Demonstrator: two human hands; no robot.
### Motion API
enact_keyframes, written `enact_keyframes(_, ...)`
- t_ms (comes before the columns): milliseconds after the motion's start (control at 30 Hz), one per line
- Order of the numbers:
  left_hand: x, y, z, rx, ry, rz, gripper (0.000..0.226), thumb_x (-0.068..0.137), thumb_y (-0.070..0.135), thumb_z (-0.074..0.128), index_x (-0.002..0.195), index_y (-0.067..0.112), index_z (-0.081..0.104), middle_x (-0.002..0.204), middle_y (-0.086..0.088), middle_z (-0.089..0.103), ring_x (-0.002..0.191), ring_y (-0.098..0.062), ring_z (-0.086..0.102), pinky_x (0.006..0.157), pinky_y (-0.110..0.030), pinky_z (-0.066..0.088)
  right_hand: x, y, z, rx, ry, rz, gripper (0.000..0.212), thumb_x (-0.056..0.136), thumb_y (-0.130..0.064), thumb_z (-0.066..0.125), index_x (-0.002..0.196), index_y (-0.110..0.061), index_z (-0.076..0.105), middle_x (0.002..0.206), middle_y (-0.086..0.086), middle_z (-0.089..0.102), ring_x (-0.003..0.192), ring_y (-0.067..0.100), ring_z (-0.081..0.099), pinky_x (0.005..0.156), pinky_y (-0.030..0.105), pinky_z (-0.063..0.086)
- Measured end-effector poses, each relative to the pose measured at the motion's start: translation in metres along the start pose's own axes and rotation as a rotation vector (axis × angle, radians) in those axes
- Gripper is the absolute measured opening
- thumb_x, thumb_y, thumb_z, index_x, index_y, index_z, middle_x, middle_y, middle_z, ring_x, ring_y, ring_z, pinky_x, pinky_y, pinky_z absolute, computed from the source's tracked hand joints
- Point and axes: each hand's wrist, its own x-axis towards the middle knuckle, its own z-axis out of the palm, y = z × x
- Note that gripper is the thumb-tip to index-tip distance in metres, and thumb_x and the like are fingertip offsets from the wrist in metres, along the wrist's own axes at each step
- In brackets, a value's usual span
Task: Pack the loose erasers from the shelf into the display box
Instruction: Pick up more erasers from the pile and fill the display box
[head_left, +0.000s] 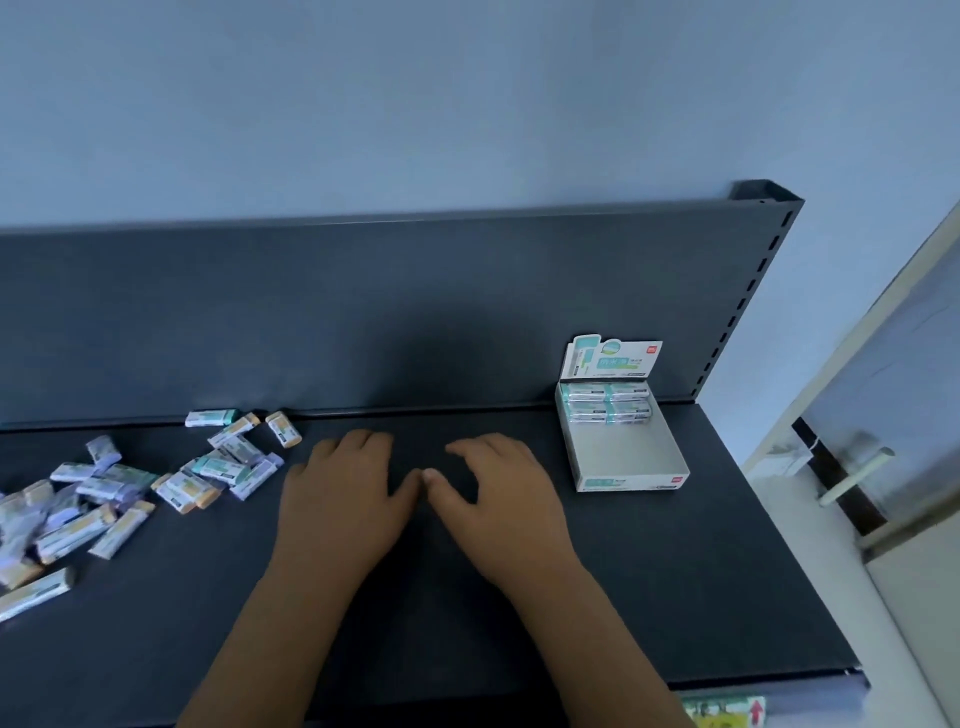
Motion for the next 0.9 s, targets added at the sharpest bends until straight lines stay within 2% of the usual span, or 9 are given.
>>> enact_keyframes(67,-0.004,0.001,-0.002,0.002,-0.016,-0.032,0.072,0.078,0.069,0.026,0.117,0.022,0.064,0.115,0.0,0.067,0.107,-0.027,0.06,0.083,-0.043,0.052,-0.001,0.001,0.001,-0.01,-0.05,0.009,0.054,0.09,-0.063,0.046,0.123,-0.024,0.065,0.119,-0.01,0.063,0.115,0.011,0.052,0.098,0.031,0.045)
enact_keyframes(200,-0.011,0.002,-0.007,-0.001,-0.018,-0.077,0.077,0.076,0.071,0.024,0.12,0.021,0.063,0.118,0.001,0.065,0.111,-0.025,0.058,0.087,-0.045,0.053,-0.002,0.002,0.006,0.062,-0.095,0.017,0.06,0.089,-0.066,0.042,0.125,-0.023,0.064,0.121,-0.008,0.062,0.115,0.013,0.052,0.096,0.034,0.047)
enact_keyframes(300,-0.013,-0.003,-0.015,0.018,-0.038,-0.077,0.077,0.075,0.07,0.023,0.118,0.02,0.062,0.117,0.0,0.065,0.111,-0.025,0.058,0.084,-0.043,0.053,0.002,-0.003,0.015,0.053,-0.138,0.009,0.058,0.091,-0.064,0.044,0.127,-0.022,0.062,0.123,-0.006,0.062,0.115,0.015,0.052,0.096,0.037,0.047)
enact_keyframes(433,-0.019,-0.024,-0.024,0.027,-0.017,-0.122,0.054,0.083,0.063,0.043,0.113,0.022,0.062,0.113,0.002,0.065,0.11,-0.024,0.058,0.081,-0.042,0.053,0.003,-0.019,0.028,0.057,-0.183,-0.015,0.053,0.093,-0.061,0.046,0.129,-0.024,0.061,0.124,-0.007,0.06,0.115,0.014,0.051,0.096,0.038,0.047)
enact_keyframes(633,-0.02,-0.082,-0.026,-0.05,-0.023,-0.135,0.048,0.087,0.058,0.052,0.123,0.026,0.06,0.117,0.005,0.064,0.112,-0.023,0.058,0.085,-0.042,0.053,0.009,-0.06,0.066,0.01,-0.182,-0.038,0.044,0.093,-0.052,0.051,0.125,-0.025,0.063,0.121,-0.007,0.062,0.115,0.016,0.052,0.095,0.039,0.047)
enact_keyframes(767,-0.015,-0.135,-0.025,-0.067,0.013,-0.09,0.036,0.086,0.058,0.053,0.106,0.029,0.064,0.103,0.007,0.064,0.1,-0.023,0.058,0.077,-0.039,0.052,0.017,-0.099,0.104,0.053,-0.174,-0.008,0.035,0.091,-0.044,0.053,0.12,-0.026,0.064,0.116,-0.006,0.062,0.111,0.017,0.053,0.092,0.042,0.049)
enact_keyframes(833,-0.012,-0.169,-0.029,-0.092,-0.007,-0.065,0.039,0.085,0.058,0.051,0.105,0.028,0.066,0.102,0.005,0.064,0.098,-0.024,0.058,0.076,-0.04,0.052,0.026,-0.121,0.124,0.079,-0.158,0.026,0.028,0.092,-0.039,0.054,0.115,-0.027,0.065,0.111,-0.005,0.062,0.106,0.018,0.053,0.09,0.043,0.049)
enact_keyframes(900,-0.009,-0.206,-0.034,-0.147,-0.041,-0.051,0.049,0.08,0.059,0.044,0.111,0.028,0.067,0.109,0.005,0.065,0.103,-0.025,0.06,0.082,-0.041,0.053,0.035,-0.142,0.143,0.088,-0.132,0.06,0.023,0.093,-0.033,0.055,0.111,-0.025,0.067,0.106,-0.003,0.062,0.103,0.019,0.053,0.087,0.043,0.05)
